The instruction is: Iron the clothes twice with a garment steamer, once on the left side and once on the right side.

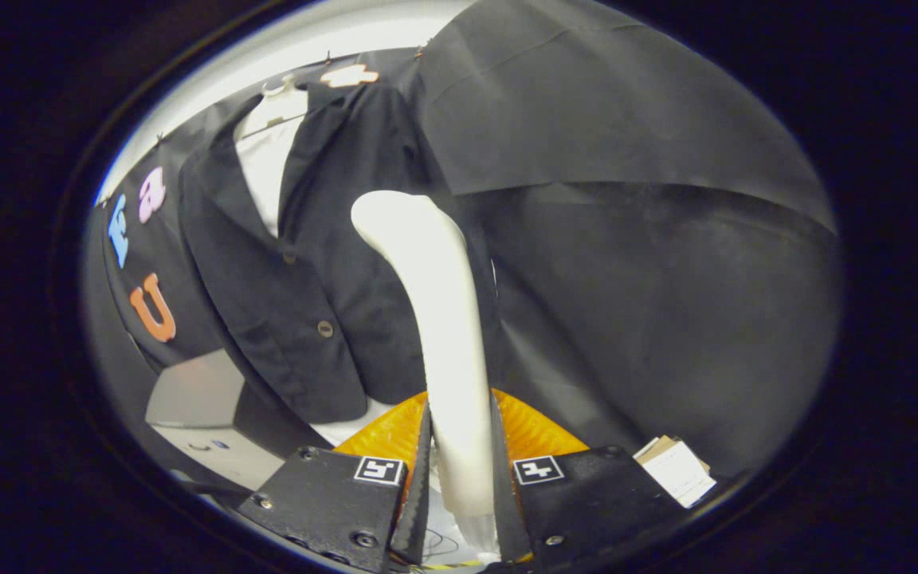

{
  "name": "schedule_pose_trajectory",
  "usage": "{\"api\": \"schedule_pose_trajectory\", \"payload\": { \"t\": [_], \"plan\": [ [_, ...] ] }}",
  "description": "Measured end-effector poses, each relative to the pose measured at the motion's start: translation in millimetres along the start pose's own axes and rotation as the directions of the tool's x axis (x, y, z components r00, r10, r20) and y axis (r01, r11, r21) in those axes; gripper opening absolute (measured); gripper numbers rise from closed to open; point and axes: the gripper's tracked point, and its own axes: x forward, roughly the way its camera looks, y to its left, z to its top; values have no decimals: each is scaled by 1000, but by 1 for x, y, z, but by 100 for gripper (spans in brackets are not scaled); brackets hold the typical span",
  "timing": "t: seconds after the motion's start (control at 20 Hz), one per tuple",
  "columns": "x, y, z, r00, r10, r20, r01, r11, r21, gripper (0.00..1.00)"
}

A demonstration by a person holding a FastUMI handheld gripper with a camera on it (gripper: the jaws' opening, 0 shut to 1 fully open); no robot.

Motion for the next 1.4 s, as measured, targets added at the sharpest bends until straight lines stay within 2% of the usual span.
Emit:
{"api": "schedule_pose_trajectory", "payload": {
  "t": [0.3,0.5,0.55,0.6,0.8,0.9,1.0,1.15,1.4],
  "plan": [
    [-1,22,105,985,25,170,-30,999,22,37],
    [1,49,157,957,20,289,-27,999,21,37],
    [5,56,171,949,2,316,-4,1000,7,37],
    [7,59,177,942,-17,337,19,1000,-2,37],
    [23,92,194,933,-6,361,16,1000,-26,37],
    [32,102,200,926,-14,377,38,998,-58,37],
    [41,112,198,927,-9,375,44,995,-85,37],
    [47,116,195,921,-40,387,96,988,-124,37],
    [63,116,185,932,-59,358,120,981,-151,37]
  ]
}}
